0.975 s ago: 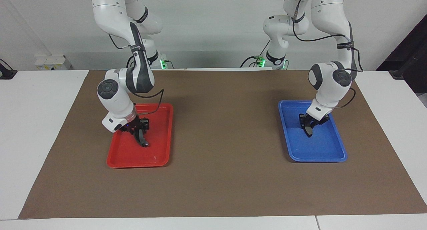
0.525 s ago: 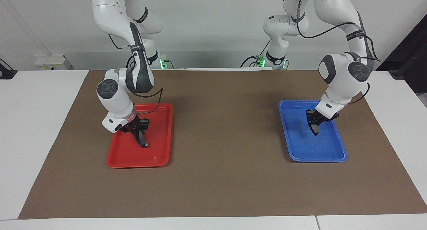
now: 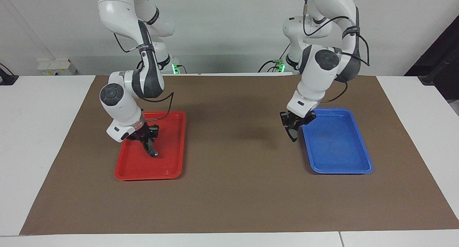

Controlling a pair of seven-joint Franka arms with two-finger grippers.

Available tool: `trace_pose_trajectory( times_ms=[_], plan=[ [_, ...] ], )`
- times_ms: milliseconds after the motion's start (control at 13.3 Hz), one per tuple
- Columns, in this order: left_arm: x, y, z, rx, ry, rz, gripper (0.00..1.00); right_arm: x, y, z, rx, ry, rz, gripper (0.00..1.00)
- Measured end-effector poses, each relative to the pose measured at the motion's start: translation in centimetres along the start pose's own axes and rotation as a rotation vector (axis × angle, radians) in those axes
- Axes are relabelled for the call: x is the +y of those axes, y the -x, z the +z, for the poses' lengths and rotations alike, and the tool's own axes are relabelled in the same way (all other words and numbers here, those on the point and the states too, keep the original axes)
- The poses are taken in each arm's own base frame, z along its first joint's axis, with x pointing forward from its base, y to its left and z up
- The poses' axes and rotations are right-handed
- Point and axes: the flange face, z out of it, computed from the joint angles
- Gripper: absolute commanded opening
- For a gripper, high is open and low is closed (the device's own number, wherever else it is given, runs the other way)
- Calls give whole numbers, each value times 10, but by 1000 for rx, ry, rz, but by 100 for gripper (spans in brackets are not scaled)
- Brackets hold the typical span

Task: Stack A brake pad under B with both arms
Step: 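Lift the small dark pad with the left gripper toward the table center, then lower the small pad onto the table center and open the left gripper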

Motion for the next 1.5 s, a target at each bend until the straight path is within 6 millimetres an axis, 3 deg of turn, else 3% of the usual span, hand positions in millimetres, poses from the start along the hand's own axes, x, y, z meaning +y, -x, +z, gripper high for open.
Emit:
trace_pose_trajectory(
  times_ms=[150, 300, 450, 675, 900, 1200, 1350, 1500],
  plan=[
    [52, 22, 0, 29, 24, -10, 1, 0, -4, -16, -12, -1, -9, 0],
    [94, 43, 13, 66, -9, 1, 1, 0, -6, -28, -18, -1, -10, 0],
    [126, 60, 40, 91, -60, 17, 1, 1, -7, -32, -18, -1, -9, 0],
    [163, 69, 91, 110, -102, 23, 2, 4, -6, -33, -23, 0, -6, 0],
    [185, 75, 132, 60, -95, 30, 2, 6, -6, -45, -36, -1, -3, 0],
    [187, 75, 139, 48, -92, 24, 4, 7, -6, -56, -37, -1, -1, 0],
    [187, 75, 139, 48, -92, 21, 19, 7, -6, -56, -37, -1, -5, 0],
    [187, 74, 139, 49, -92, 3, 46, 8, -6, -56, -40, -1, -12, 0]
  ],
)
